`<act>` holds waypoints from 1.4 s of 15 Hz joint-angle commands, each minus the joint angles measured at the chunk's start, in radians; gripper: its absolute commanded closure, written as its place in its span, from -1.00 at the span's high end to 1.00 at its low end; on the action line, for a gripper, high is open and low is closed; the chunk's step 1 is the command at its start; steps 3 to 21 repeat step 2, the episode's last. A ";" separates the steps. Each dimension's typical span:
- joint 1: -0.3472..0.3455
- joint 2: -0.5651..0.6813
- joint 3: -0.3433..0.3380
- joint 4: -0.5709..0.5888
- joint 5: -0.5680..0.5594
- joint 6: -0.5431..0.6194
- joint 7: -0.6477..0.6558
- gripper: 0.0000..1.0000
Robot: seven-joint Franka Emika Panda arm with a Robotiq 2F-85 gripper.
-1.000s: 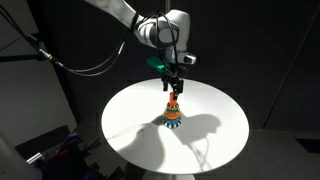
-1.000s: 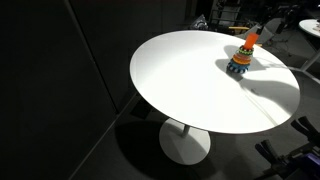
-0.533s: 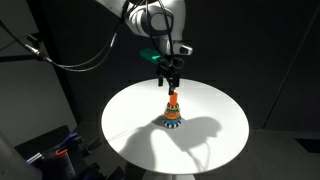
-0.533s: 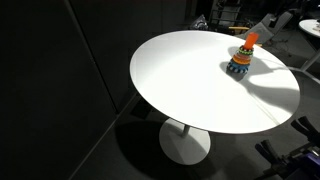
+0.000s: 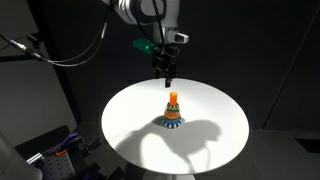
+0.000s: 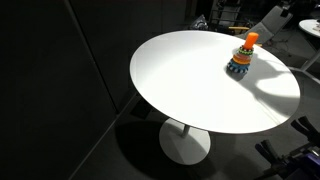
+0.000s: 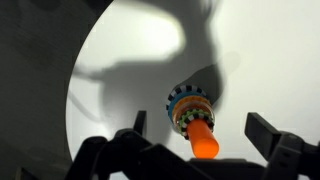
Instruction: Pick up the white and black striped ring and place it on the ring stacking rack
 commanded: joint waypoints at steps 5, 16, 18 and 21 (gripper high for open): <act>-0.006 -0.001 0.006 0.000 -0.001 -0.002 0.000 1.00; -0.006 -0.001 0.006 0.000 -0.001 -0.002 0.000 1.00; -0.006 -0.001 0.006 0.000 -0.001 -0.002 0.000 1.00; -0.006 -0.001 0.006 0.000 -0.001 -0.002 0.000 1.00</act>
